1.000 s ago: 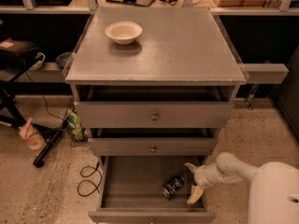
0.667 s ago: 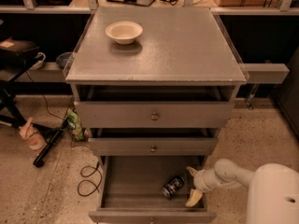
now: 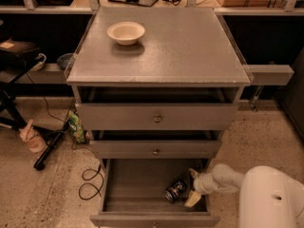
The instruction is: Pick pepsi can from bottom drawer and place on counter
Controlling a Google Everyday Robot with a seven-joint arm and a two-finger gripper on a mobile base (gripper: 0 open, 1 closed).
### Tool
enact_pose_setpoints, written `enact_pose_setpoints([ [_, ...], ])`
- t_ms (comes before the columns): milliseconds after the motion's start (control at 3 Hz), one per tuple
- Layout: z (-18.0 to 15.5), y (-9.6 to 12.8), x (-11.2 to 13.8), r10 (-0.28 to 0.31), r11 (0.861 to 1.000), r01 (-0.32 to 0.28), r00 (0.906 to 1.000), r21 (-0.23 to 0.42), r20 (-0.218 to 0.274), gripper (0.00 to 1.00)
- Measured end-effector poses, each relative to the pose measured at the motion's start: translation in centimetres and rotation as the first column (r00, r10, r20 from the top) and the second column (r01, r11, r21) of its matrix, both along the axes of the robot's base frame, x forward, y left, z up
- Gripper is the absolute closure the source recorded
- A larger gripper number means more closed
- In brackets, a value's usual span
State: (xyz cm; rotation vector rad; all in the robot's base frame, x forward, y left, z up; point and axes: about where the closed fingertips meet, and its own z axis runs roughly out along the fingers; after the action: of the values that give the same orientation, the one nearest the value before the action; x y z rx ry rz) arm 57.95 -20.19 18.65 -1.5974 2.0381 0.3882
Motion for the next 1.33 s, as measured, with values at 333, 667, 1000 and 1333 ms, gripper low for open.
enact_pose_setpoints([
  [333, -0.9, 0.3, 1.0, -0.002, 1.000, 0.002, 1.0000, 0.013, -0.002, 0.00],
  [667, -1.4, 0.8, 1.6, 0.004, 0.999, -0.004, 1.0000, 0.037, -0.008, 0.00],
  [1000, -1.6, 1.5, 1.8, 0.035, 0.997, -0.033, 0.9992, 0.072, -0.018, 0.00],
  [1333, -1.9, 2.7, 1.7, 0.082, 0.992, -0.079, 0.9961, 0.101, -0.032, 0.00],
])
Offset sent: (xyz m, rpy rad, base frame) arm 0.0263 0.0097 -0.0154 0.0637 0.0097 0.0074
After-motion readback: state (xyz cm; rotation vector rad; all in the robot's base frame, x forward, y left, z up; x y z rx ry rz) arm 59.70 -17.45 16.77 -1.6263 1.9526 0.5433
